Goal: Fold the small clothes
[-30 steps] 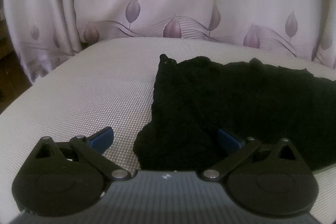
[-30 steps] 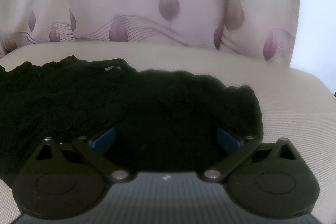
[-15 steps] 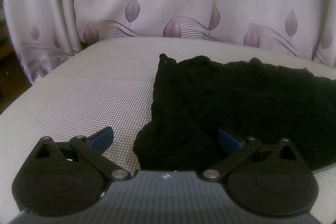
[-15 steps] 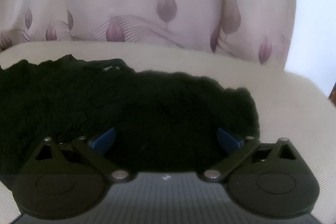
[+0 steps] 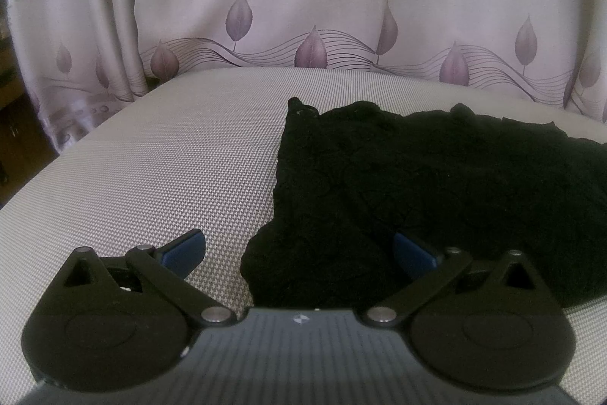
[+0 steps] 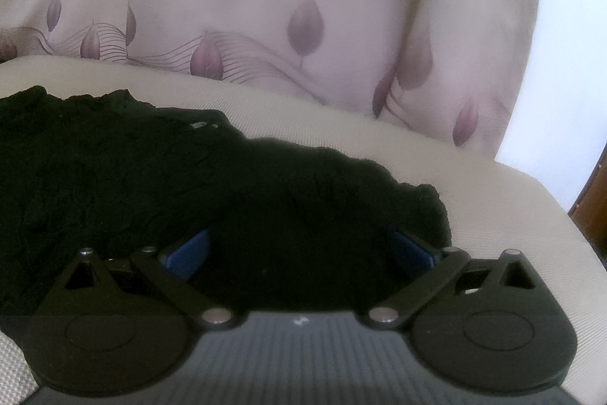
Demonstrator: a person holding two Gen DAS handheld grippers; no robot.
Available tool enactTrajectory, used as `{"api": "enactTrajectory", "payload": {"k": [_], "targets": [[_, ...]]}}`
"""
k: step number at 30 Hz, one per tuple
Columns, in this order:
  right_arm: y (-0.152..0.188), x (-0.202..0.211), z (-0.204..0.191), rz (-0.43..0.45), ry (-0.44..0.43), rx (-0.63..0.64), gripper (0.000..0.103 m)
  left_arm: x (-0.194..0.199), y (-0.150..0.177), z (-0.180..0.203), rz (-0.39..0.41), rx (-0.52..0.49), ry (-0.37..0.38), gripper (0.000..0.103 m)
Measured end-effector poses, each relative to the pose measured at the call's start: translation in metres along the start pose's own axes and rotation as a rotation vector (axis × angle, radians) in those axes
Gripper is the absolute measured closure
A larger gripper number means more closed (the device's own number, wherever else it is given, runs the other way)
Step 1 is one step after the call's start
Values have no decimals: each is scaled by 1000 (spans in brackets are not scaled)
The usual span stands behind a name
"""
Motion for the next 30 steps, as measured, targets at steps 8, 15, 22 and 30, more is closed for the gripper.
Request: {"api": "enactTrajectory", "payload": {"k": [8, 15, 22, 30], "targets": [[1, 1, 0, 4, -3, -4, 0, -11, -3, -29, 26, 106, 236, 3], [0, 3, 1, 11, -26, -11, 0, -43, -24, -44, 0, 31, 436, 12], [1, 9, -1, 38, -60, 6, 0, -71, -36, -40, 47, -61, 599, 14], [1, 14, -3, 60, -74, 9, 0, -99, -33, -66, 8, 187, 687, 88]]}}
Point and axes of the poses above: each gripper's, at about its wrist camera, not at the fingertips, and x roughly against the way its jaws point, z to its right, y to its underside, the point moved 2 cm from there along -x, roughly the way its jaws point, and after that the axes turned 14 degrees about -x, right-handed, at the moved point
